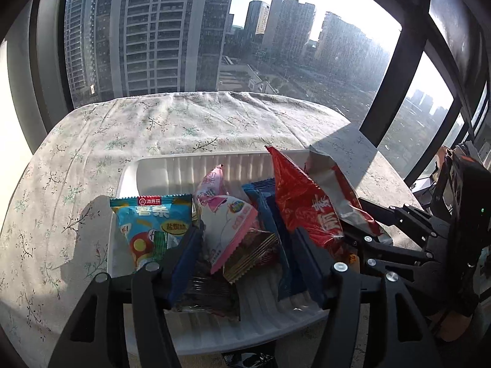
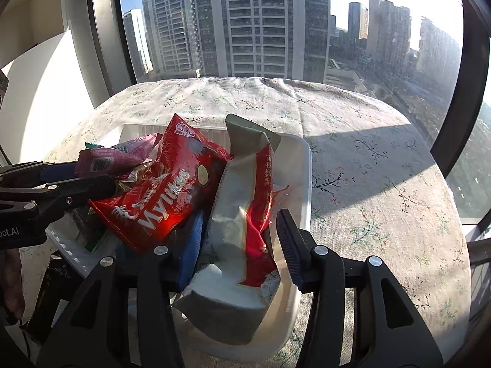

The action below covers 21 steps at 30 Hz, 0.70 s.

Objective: Organize snacks
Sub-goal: 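Withdraw both tools from the tray toward the remaining snacks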

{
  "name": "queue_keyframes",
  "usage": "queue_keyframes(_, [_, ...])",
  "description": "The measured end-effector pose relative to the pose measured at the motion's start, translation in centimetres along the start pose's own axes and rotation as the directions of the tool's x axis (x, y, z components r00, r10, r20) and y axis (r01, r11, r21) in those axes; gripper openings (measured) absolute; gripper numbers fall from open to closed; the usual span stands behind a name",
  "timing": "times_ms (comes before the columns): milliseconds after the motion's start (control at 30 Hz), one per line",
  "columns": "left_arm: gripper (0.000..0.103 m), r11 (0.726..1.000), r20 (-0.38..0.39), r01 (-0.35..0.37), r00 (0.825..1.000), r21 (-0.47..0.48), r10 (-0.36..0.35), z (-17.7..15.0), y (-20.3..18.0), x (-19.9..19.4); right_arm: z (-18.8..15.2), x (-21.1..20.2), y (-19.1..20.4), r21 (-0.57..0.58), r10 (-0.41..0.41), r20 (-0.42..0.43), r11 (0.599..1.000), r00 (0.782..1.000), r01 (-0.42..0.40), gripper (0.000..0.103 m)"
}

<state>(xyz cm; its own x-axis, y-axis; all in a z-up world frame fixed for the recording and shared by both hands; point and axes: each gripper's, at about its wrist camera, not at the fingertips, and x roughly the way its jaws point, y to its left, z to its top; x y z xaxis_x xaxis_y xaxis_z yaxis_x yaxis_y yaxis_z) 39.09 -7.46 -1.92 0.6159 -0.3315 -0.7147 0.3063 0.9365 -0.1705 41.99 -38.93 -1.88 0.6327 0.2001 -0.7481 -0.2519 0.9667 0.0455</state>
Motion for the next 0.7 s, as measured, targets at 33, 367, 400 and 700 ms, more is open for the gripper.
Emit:
queue_keyframes(33, [0.077, 1.000, 0.008, 0.003, 1.000, 0.004, -0.003, -0.3, -0.1, -0.6, 0.0, -0.2, 0.0, 0.001, 0.000, 0.006, 1.000, 1.000, 0.000, 0.053])
queue_keyframes(367, [0.102, 0.997, 0.048, -0.057, 0.997, 0.056, 0.054, -5.9, -0.8, -7.0, 1.1, -7.5, 1.5, -0.059, 0.054, 0.232, 0.997, 0.971, -0.041, 0.082])
queue_keyframes(400, [0.102, 0.995, 0.051, -0.078, 0.996, 0.058, 0.075, -6.4, -0.8, -7.4, 1.2, -8.8, 1.8, -0.070, 0.055, 0.255, 0.997, 0.965, -0.038, 0.086])
queue_keyframes(700, [0.102, 0.990, 0.068, -0.130, 0.990, 0.059, 0.126, -9.3, -1.4, -9.9, -2.2, -15.4, 5.2, -0.197, 0.105, 0.257, 0.979, 0.961, -0.054, 0.087])
